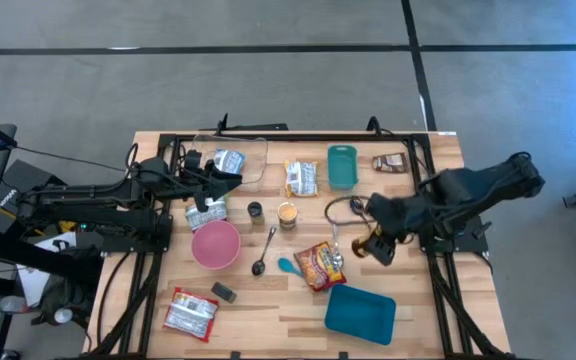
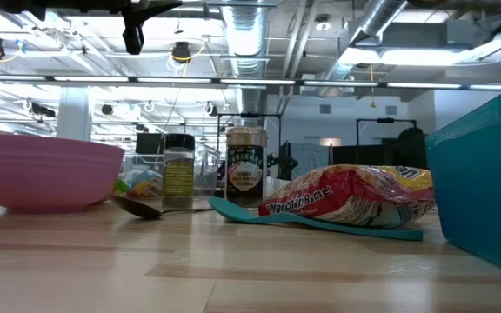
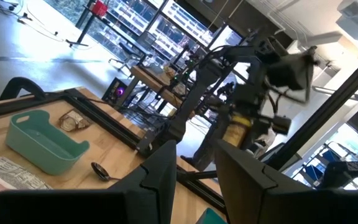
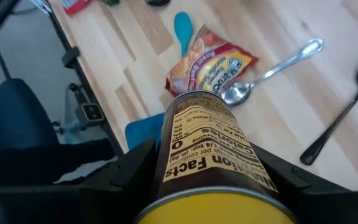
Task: Pick & Place Food Item
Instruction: Put the yellow seasoning bottle into the blue bin
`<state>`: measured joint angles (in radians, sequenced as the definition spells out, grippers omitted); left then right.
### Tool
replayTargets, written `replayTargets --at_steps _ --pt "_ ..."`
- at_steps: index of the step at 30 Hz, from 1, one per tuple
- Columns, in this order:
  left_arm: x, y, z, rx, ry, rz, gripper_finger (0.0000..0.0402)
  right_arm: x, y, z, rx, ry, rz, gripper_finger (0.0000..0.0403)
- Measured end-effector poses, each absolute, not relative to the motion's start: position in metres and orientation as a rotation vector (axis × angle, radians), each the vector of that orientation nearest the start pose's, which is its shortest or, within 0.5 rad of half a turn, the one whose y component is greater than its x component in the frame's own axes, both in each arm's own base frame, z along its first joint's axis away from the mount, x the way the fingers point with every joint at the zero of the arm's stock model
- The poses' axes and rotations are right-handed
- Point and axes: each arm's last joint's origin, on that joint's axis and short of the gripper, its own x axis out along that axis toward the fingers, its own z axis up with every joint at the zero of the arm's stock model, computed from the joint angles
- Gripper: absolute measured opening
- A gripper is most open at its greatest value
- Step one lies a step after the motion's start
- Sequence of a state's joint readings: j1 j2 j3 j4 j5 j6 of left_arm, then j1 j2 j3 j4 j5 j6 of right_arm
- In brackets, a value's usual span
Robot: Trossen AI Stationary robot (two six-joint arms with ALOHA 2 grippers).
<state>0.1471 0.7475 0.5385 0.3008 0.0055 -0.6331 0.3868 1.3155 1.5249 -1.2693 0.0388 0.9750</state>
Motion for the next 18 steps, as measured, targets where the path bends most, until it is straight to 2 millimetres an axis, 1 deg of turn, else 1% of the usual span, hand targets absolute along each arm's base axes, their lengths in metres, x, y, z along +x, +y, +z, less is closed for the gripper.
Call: replayTargets --at_steps 3,9,13,18 --pt "0.173 0.025 0.3 -0.624 -0.138 0.107 0.0106 0.219 0.102 0.375 0.622 1.117 -0.199 0.0196" --pt "0.173 0.025 0.3 -0.624 -0.141 0.107 0.0106 0.242 0.136 0.345 0.535 1.219 -0.192 0.0196" --pt "0.173 0.025 0.3 -0.624 -0.141 0.107 0.0106 0.254 0.153 0.323 0.478 1.289 -0.205 0.0197" --pt "0.173 0.025 0.3 -0.624 -0.141 0.107 0.0106 0.266 0.17 0.298 0.414 1.36 -0.224 0.0197"
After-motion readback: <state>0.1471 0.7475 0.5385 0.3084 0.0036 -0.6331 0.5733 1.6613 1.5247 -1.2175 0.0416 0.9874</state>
